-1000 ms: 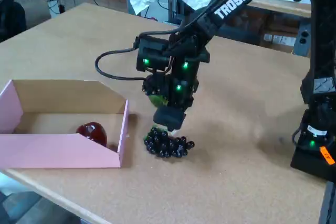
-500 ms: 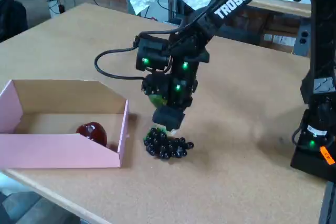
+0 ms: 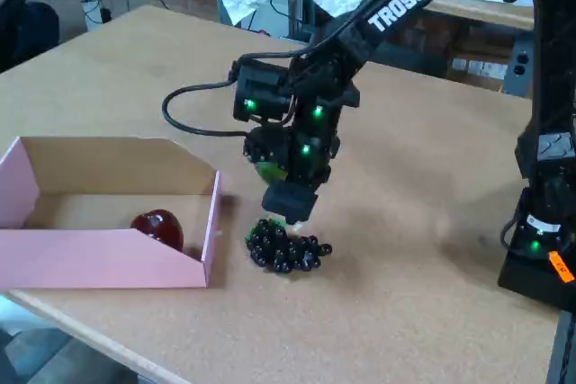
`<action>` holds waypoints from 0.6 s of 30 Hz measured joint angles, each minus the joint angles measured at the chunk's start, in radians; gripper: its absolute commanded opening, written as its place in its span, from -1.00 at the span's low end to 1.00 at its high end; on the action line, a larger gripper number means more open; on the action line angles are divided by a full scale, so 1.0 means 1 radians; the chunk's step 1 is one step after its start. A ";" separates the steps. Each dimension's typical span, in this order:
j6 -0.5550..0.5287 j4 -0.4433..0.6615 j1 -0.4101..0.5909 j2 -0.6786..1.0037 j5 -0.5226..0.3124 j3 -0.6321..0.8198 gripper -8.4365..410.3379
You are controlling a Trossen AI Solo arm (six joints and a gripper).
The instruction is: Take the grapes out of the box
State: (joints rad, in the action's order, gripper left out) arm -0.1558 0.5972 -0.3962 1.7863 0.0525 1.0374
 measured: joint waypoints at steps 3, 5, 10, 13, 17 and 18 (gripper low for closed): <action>0.000 0.001 0.000 0.000 0.000 0.000 -0.20; 0.000 0.000 0.000 0.000 0.000 0.000 -0.20; 0.000 -0.001 0.000 0.000 0.000 0.000 -0.20; -0.001 -0.001 0.000 0.000 0.000 0.000 -0.20; -0.001 -0.002 0.000 -0.005 0.000 0.000 -0.20; -0.001 -0.002 0.000 -0.012 0.000 0.000 -0.20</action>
State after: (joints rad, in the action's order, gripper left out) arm -0.1566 0.5953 -0.3962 1.7744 0.0525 1.0374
